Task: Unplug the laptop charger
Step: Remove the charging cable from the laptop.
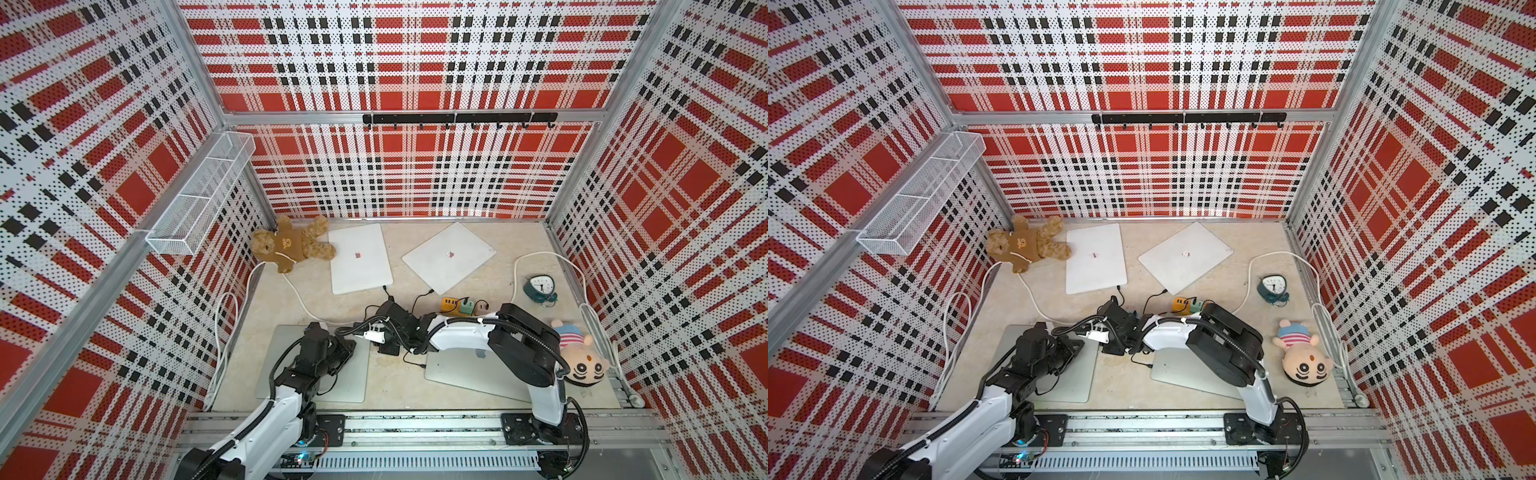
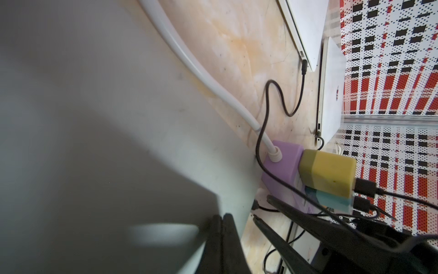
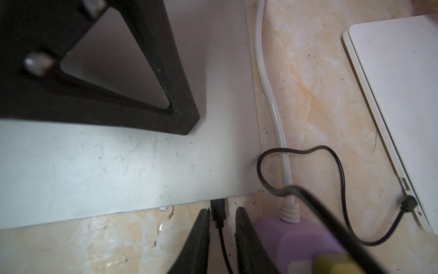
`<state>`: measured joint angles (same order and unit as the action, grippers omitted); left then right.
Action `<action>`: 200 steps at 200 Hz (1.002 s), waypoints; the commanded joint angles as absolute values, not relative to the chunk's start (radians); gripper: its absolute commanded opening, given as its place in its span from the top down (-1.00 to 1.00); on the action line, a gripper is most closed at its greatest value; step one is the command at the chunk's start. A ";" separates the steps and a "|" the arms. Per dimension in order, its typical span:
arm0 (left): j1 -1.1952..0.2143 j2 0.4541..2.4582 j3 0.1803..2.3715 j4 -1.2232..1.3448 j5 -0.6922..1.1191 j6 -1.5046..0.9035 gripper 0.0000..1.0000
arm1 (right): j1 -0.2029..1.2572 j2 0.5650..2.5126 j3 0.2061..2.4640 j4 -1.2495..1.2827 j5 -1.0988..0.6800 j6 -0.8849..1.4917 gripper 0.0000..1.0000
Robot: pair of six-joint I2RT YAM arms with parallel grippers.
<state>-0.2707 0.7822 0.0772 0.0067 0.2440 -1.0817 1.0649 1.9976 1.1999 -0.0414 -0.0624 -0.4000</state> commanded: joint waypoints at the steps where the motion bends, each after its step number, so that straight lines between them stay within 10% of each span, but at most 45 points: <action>1: -0.276 0.775 0.058 -0.035 0.233 -1.083 1.00 | 1.073 2.023 1.224 -0.062 -0.057 -0.408 0.55; 200: -0.283 0.777 0.055 -0.041 0.227 -1.081 1.00 | 1.063 2.101 1.325 -0.198 -0.086 -0.383 0.65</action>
